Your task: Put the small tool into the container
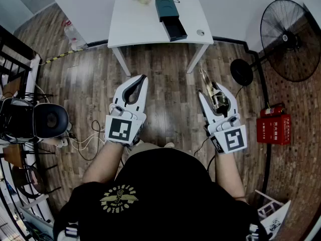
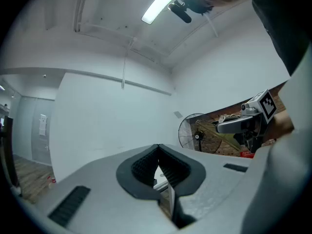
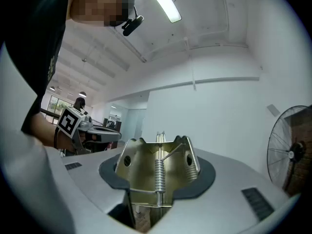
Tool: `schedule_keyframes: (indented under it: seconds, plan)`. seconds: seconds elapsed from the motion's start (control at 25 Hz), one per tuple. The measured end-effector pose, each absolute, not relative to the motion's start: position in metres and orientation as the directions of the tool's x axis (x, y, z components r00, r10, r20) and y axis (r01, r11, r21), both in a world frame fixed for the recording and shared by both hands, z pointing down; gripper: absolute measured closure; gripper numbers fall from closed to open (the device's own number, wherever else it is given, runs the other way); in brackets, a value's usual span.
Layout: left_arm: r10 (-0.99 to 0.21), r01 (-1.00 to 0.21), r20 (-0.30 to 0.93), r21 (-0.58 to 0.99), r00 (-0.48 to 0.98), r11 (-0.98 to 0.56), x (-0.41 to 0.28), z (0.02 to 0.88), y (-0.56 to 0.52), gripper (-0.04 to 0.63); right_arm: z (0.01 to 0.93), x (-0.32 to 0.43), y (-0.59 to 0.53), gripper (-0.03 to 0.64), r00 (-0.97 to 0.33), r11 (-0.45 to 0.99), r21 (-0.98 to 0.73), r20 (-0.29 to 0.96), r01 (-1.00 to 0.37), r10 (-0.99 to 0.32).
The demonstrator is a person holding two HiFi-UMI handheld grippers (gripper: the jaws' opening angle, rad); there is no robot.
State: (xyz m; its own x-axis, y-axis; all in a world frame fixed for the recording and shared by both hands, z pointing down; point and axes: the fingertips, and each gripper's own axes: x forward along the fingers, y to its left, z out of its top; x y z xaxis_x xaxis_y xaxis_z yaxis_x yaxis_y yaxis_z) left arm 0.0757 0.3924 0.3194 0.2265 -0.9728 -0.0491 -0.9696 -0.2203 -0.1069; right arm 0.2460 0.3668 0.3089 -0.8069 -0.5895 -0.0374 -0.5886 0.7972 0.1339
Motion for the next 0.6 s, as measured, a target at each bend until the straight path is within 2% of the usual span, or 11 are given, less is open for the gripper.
schedule_keyframes:
  seconds: [0.24, 0.6]
  plan:
    - [-0.986, -0.981, -0.007, -0.107, 0.165, -0.163, 0.104, 0.326, 0.394, 0.588, 0.312, 0.282, 0.359, 0.426, -0.833, 0.826, 0.108, -0.057, -0.554, -0.551]
    - [-0.993, -0.987, 0.014, -0.105, 0.117, -0.117, 0.095, 0.338, 0.411, 0.588, 0.324, 0.300, 0.344, 0.426, -0.824, 0.823, 0.049, -0.063, -0.566, -0.563]
